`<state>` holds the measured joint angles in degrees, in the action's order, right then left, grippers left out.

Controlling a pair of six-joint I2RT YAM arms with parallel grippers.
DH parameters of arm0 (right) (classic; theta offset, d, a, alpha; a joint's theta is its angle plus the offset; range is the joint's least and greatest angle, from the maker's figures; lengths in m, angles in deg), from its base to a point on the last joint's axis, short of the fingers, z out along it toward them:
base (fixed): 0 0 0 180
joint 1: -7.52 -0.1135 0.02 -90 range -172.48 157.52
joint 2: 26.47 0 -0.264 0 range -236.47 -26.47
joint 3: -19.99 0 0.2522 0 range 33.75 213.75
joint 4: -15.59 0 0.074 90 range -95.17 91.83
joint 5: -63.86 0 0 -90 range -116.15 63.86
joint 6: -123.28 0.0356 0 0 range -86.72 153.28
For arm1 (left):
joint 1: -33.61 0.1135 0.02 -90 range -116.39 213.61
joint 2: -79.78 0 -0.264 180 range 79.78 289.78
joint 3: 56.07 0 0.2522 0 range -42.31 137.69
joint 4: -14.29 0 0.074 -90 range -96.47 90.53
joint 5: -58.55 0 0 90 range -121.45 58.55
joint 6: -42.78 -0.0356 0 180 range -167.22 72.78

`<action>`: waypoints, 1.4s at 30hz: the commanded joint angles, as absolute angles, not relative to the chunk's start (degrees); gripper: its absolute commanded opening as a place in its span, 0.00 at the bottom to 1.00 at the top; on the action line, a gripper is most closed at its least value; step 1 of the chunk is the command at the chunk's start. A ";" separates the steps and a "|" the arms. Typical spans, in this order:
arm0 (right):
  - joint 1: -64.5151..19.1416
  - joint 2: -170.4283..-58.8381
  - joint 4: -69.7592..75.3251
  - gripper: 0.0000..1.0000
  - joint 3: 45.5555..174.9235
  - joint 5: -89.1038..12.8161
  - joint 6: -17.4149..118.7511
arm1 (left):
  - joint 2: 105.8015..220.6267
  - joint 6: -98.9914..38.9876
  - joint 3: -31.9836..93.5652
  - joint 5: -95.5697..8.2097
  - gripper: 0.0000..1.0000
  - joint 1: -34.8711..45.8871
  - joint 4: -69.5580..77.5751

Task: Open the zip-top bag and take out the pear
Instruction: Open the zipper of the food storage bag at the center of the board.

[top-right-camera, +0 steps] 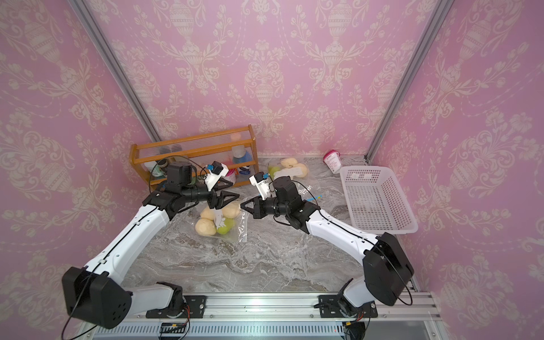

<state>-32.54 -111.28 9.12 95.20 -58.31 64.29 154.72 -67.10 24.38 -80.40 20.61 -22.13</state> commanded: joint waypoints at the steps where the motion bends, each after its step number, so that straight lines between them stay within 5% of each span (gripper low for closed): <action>1: -32.71 -110.72 7.73 0.00 97.50 -58.73 61.66 | 156.36 -74.42 27.94 -86.56 0.69 20.20 -29.82; 14: -32.36 -110.80 5.72 0.00 98.96 -60.36 59.98 | 159.55 -102.89 33.14 -90.92 0.72 20.25 -51.27; 25: -32.42 -110.40 7.59 0.00 98.08 -63.68 60.31 | 162.03 -101.15 32.61 -87.64 0.71 18.52 -43.71; 28: -32.36 -110.54 7.87 0.00 98.05 -63.55 60.61 | 162.55 -100.26 32.61 -87.63 0.59 18.38 -42.80; 32: -32.34 -109.81 7.52 0.00 97.93 -62.00 60.73 | 163.45 -101.23 33.32 -87.70 0.25 18.35 -44.28; 39: -32.20 -108.21 5.11 0.00 98.70 -60.91 60.52 | 164.41 -100.41 33.01 -87.61 0.00 18.38 -42.64; 42: -31.30 -106.72 3.87 0.16 97.80 -59.15 61.17 | 164.69 -98.07 32.88 -86.34 0.00 18.37 -40.59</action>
<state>-31.51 -110.26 4.03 96.82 -59.27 61.49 163.57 -100.15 32.08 -87.98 18.32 -42.61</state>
